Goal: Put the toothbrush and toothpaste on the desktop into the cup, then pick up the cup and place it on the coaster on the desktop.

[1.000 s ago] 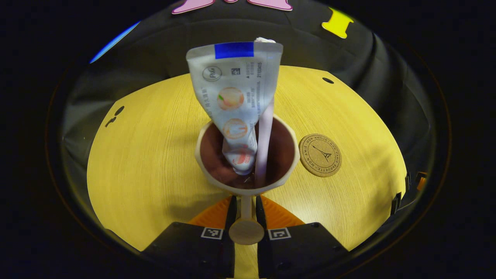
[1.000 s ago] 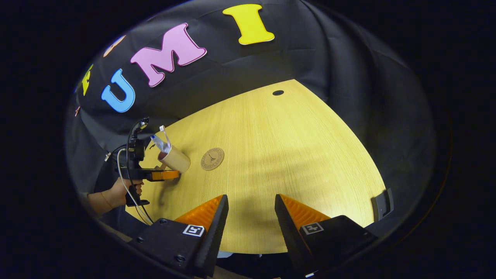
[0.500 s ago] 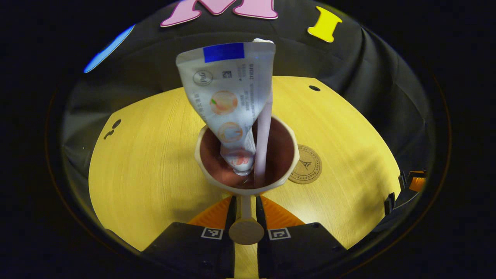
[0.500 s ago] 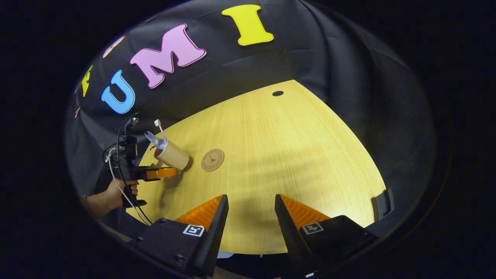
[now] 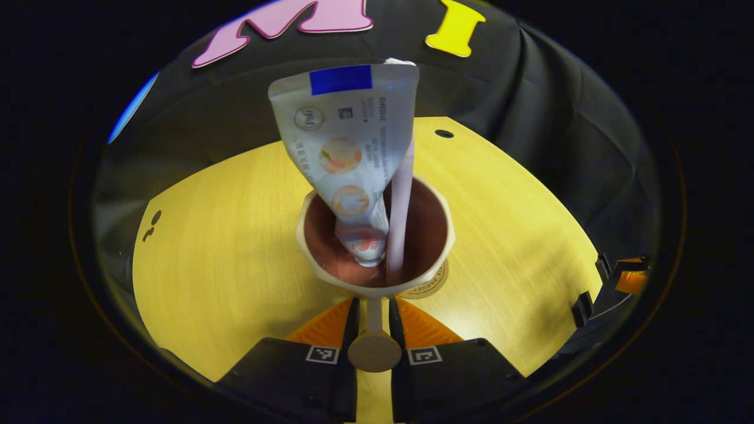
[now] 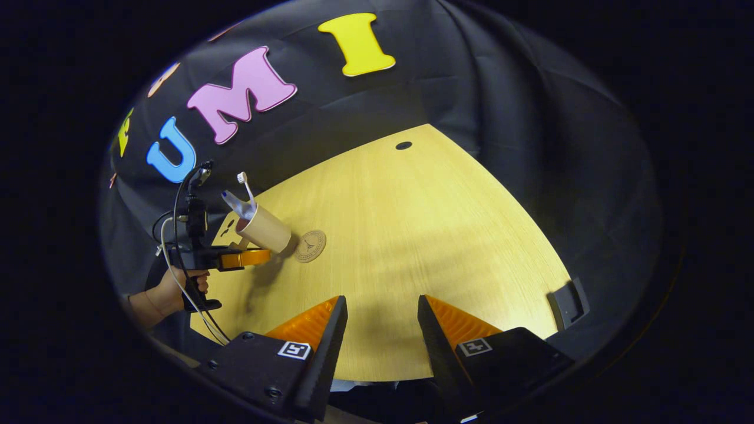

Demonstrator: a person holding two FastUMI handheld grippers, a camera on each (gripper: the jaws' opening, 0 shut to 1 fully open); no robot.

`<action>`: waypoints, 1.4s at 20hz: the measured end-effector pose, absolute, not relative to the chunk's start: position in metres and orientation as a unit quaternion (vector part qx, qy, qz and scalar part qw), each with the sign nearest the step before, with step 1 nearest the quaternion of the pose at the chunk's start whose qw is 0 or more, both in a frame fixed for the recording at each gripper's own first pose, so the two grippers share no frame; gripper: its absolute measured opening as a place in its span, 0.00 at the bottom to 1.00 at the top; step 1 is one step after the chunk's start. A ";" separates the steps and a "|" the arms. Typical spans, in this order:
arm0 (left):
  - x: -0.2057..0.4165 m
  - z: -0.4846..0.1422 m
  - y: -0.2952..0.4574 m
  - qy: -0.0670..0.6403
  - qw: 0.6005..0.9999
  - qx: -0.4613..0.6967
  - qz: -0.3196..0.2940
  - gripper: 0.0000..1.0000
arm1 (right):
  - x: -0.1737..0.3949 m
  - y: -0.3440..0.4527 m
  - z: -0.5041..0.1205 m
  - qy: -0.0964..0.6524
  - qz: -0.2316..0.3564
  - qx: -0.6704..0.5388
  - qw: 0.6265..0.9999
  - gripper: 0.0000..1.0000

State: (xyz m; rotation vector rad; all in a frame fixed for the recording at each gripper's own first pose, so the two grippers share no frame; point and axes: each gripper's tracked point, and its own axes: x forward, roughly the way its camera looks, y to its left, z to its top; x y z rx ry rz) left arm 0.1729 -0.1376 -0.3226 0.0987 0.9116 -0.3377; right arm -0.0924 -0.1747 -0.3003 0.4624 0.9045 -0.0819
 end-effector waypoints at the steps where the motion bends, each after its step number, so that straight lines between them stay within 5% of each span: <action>1: 0.175 -0.324 -0.142 0.438 0.882 0.051 -0.167 0.27 | -0.096 -0.180 -0.300 0.432 -0.046 0.223 0.873 0.75; 20: 0.181 -0.356 -0.184 0.460 0.864 0.093 -0.184 0.32 | -0.130 -0.222 -0.310 0.438 -0.101 0.237 0.861 0.75; 25: 0.181 -0.357 -0.185 0.463 0.862 0.083 -0.186 0.24 | -0.132 -0.223 -0.312 0.441 -0.101 0.240 0.859 0.75; 26: 0.178 -0.356 -0.187 0.466 0.862 0.079 -0.184 0.34 | -0.132 -0.223 -0.311 0.440 -0.101 0.239 0.859 0.75; 28: 0.176 -0.357 -0.189 0.465 0.864 0.071 -0.179 0.32 | -0.129 -0.222 -0.310 0.439 -0.099 0.240 0.860 0.75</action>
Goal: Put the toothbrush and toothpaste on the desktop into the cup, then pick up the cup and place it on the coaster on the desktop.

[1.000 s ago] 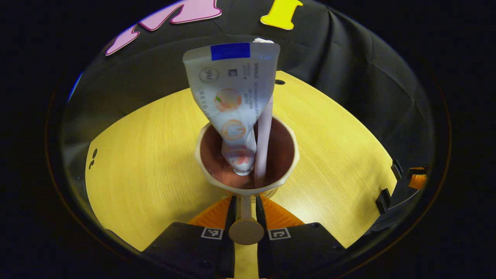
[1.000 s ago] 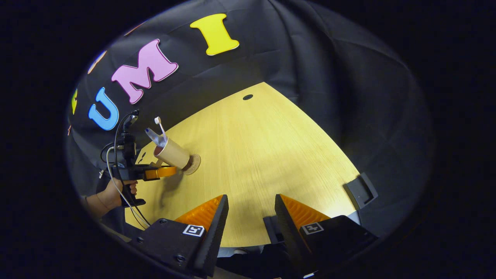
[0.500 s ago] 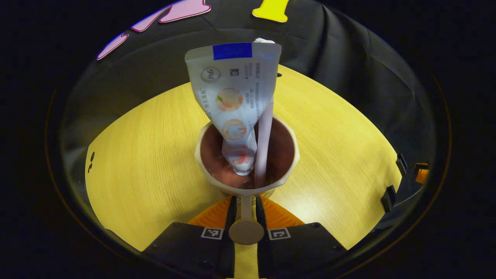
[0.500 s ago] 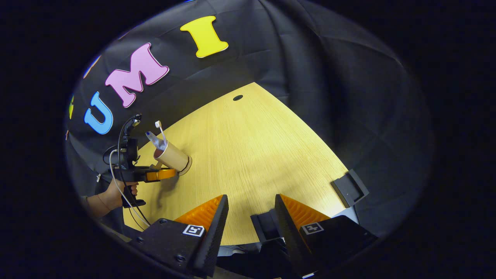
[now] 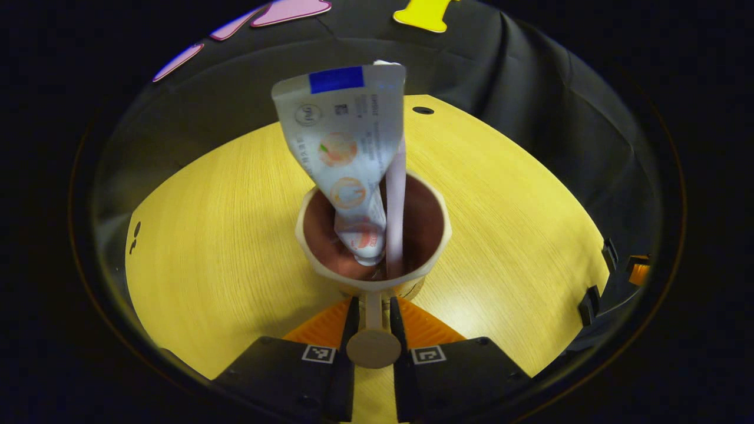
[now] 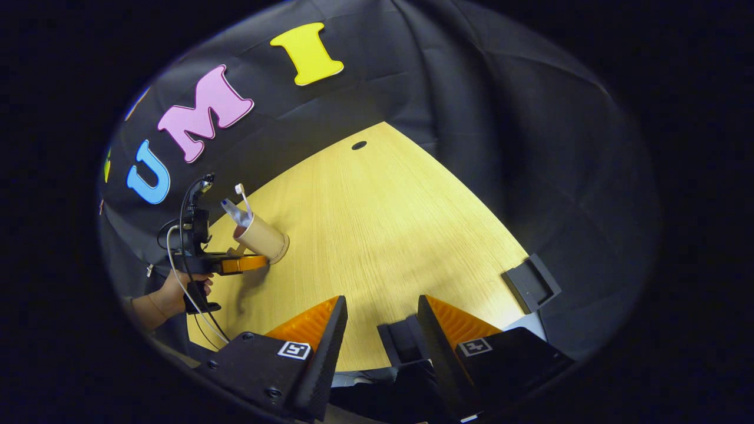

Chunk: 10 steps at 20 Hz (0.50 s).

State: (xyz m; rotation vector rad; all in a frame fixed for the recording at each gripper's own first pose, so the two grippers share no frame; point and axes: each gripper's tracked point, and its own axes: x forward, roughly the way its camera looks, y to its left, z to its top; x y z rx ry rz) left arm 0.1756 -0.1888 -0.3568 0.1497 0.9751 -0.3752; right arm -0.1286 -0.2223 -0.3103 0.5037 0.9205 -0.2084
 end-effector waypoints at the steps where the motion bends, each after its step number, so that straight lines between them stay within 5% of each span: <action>1: 0.177 -0.356 -0.187 0.464 0.865 0.072 -0.176 0.38 | -0.127 -0.221 -0.310 0.438 -0.098 0.240 0.861 0.75; 3: 0.177 -0.354 -0.188 0.461 0.866 0.075 -0.176 0.45 | -0.129 -0.221 -0.309 0.438 -0.097 0.239 0.861 0.75; 4: 0.177 -0.352 -0.189 0.459 0.867 0.075 -0.178 0.59 | -0.127 -0.221 -0.309 0.438 -0.097 0.240 0.861 0.75; 10: 0.171 -0.338 -0.196 0.441 0.873 0.081 -0.193 0.66 | -0.126 -0.216 -0.304 0.434 -0.094 0.242 0.863 0.75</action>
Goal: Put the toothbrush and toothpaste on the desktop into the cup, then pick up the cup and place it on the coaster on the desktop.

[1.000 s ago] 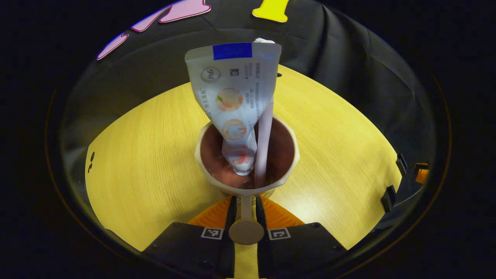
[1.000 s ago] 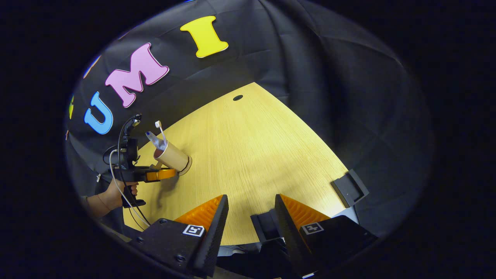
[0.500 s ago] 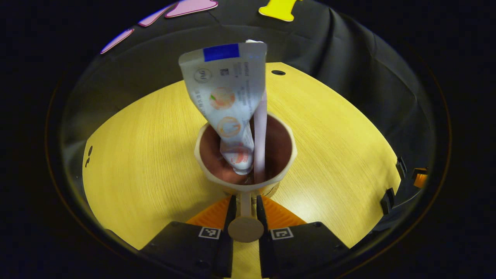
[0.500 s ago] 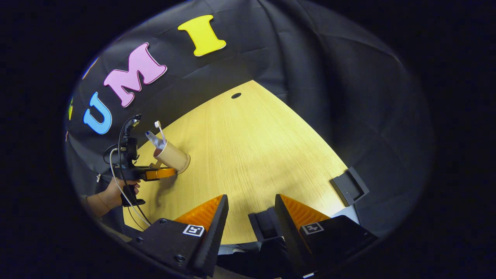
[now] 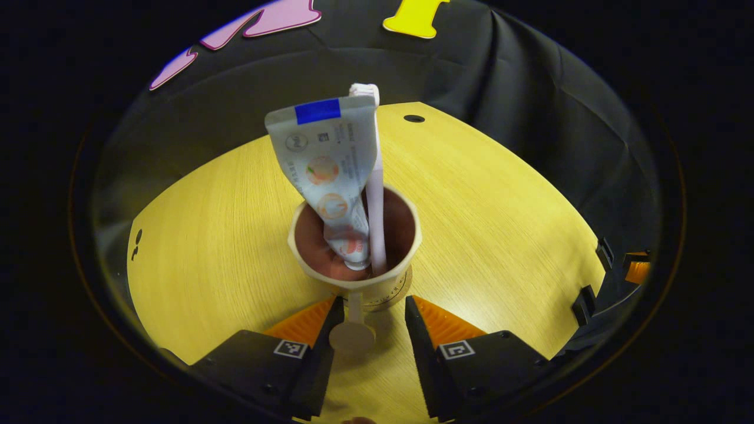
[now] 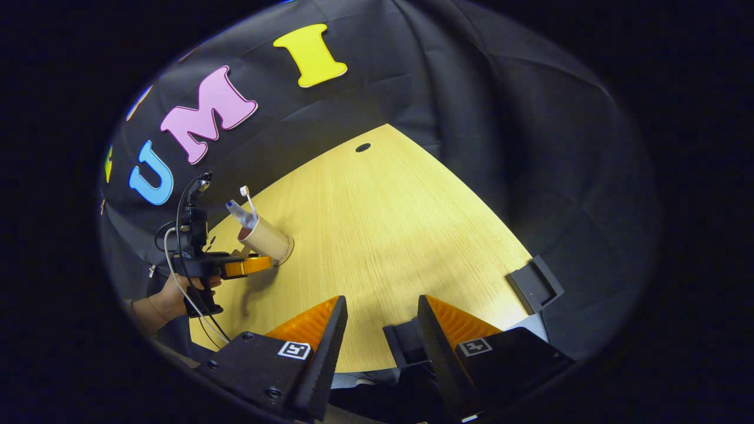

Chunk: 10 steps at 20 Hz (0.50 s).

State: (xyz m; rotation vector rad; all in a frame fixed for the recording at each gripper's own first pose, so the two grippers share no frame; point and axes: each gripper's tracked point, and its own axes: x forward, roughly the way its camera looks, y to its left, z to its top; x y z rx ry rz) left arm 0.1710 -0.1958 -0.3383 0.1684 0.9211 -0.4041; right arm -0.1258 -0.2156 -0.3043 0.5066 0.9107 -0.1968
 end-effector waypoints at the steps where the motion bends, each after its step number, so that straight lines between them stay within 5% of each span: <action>1: 0.170 -0.335 -0.195 0.437 0.875 0.082 -0.194 0.69 | -0.125 -0.214 -0.303 0.434 -0.092 0.242 0.863 0.75; 4: 0.165 -0.321 -0.189 0.419 0.882 0.091 -0.197 0.89 | -0.121 -0.205 -0.302 0.433 -0.084 0.238 0.865 0.75; 10: 0.152 -0.297 -0.163 0.403 0.892 0.087 -0.188 0.92 | -0.115 -0.183 -0.292 0.428 -0.069 0.238 0.869 0.75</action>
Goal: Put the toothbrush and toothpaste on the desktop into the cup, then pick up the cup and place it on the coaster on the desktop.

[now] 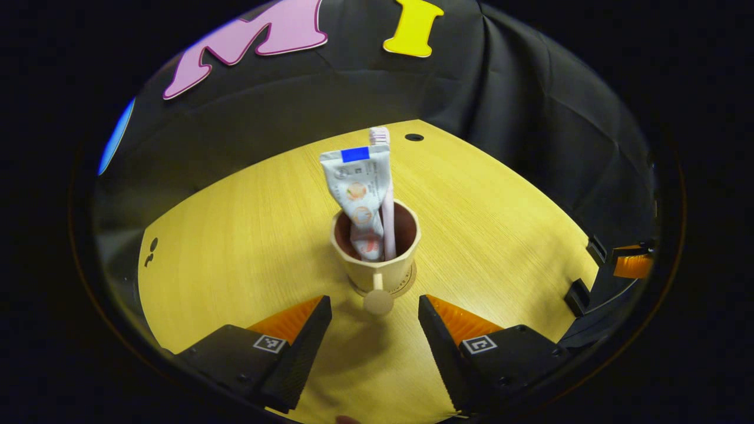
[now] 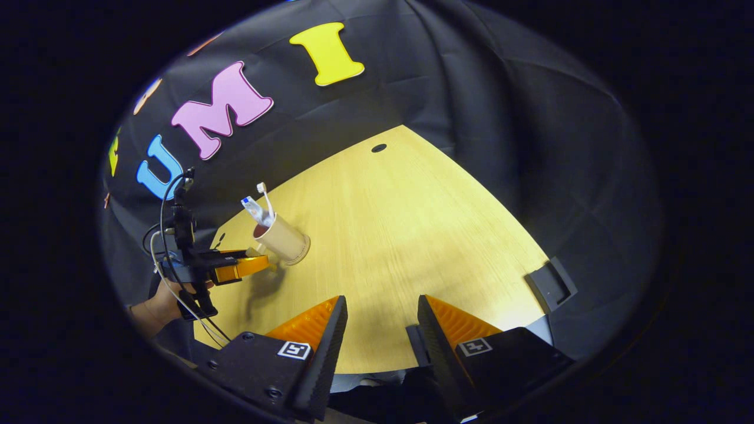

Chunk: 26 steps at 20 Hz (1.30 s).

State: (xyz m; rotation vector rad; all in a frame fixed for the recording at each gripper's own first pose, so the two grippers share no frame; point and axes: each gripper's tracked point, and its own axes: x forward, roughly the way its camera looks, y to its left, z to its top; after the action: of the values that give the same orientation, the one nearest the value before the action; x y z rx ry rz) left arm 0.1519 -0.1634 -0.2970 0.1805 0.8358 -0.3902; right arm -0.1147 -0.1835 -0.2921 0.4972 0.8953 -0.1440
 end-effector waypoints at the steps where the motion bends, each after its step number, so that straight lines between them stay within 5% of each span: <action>1: 0.150 -0.292 -0.157 0.399 0.895 0.084 -0.184 0.93 | -0.113 -0.177 -0.292 0.428 -0.065 0.237 0.870 0.75; 12: 0.109 -0.249 -0.052 0.376 0.919 0.019 -0.116 0.93 | -0.086 -0.088 -0.274 0.430 0.013 0.210 0.878 0.75; 26: 0.051 -0.228 0.053 0.356 0.931 -0.015 -0.075 0.93 | -0.056 0.024 -0.250 0.421 0.090 0.171 0.886 0.89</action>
State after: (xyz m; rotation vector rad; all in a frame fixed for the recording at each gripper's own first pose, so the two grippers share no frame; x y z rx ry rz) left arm 0.0515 0.0527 -0.2276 -0.0313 0.7282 -0.1531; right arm -0.0558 0.0239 -0.2504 0.3557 0.8759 0.1875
